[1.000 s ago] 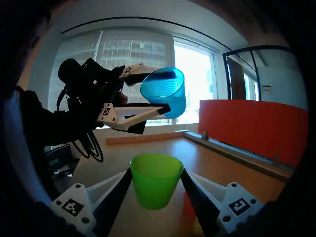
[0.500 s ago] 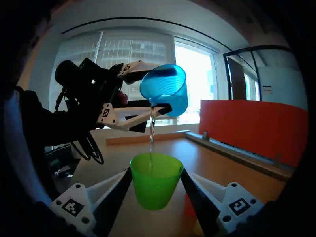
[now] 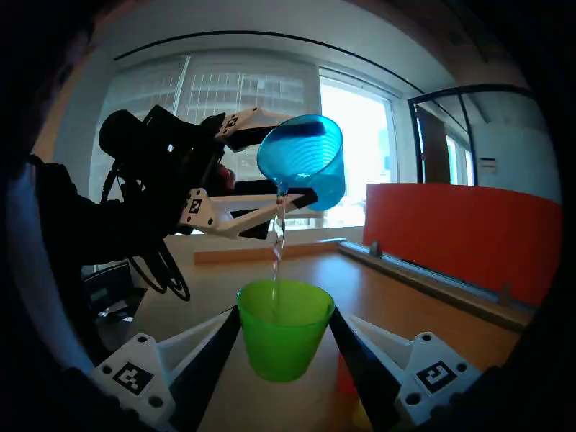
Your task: Pour water
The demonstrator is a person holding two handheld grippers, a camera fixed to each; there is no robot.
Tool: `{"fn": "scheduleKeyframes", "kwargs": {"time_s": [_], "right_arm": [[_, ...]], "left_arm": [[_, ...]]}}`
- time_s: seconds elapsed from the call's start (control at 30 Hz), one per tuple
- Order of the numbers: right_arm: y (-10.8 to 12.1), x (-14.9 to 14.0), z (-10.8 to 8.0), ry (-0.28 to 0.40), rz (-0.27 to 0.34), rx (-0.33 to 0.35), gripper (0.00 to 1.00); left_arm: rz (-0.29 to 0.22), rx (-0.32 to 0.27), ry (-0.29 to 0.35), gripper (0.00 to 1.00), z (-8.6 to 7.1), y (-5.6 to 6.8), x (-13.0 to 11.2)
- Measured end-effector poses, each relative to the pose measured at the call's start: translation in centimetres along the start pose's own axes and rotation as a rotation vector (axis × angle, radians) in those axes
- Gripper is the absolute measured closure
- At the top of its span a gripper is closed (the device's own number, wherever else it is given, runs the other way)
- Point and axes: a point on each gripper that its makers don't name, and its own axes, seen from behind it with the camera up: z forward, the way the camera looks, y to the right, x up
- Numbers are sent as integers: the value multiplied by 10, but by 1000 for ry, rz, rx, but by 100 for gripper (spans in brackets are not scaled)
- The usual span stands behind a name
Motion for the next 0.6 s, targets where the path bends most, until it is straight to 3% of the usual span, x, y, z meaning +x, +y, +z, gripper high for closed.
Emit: {"fn": "scheduleKeyframes", "kwargs": {"time_s": [0.6], "right_arm": [[1, 2, -3, 3, -13, -6, 8]], "left_arm": [[45, 9, -2, 14, 2, -3, 2]]}}
